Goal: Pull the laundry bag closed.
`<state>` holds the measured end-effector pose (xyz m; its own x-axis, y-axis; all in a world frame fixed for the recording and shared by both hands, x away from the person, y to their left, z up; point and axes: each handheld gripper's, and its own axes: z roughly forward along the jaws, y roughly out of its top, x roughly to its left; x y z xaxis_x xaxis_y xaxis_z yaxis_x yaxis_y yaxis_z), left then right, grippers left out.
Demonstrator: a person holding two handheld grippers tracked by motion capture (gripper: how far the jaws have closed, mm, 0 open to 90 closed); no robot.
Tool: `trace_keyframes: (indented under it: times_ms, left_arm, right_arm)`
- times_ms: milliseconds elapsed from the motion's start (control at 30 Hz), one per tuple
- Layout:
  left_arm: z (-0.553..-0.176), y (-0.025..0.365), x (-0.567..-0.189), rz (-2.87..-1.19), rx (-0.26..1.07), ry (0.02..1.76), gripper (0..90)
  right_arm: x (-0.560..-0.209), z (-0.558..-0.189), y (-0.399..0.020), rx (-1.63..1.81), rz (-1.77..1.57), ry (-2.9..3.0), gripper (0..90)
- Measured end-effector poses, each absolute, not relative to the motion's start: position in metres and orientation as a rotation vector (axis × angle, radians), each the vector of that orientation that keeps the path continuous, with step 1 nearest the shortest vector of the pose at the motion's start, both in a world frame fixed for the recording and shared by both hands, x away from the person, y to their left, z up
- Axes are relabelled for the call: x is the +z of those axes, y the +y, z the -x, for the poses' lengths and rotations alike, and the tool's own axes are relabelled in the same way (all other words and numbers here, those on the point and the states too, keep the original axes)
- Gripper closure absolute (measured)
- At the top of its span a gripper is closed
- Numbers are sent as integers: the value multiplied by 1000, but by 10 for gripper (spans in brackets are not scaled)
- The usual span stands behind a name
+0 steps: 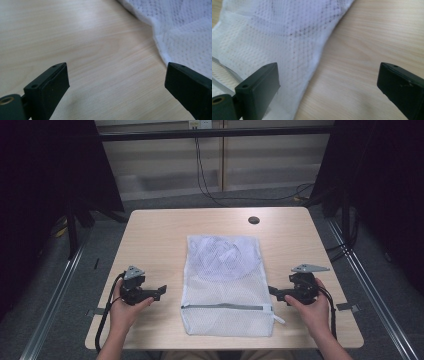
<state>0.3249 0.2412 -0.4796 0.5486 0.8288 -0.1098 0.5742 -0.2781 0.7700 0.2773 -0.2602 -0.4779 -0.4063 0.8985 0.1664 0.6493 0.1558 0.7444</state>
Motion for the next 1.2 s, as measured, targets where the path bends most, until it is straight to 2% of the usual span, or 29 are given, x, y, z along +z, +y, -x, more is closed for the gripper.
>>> trace_keyframes:
  times_ms: [667,1200]
  left_arm:
    - [-312,241,-468,-1989,325,1123,52]
    - [-311,247,-467,-1987,307,1129,58]
  right_arm:
    - [-459,-281,-194,1215,-1367,2263,51]
    - [-462,-293,-138,1288,-1385,2333,80]
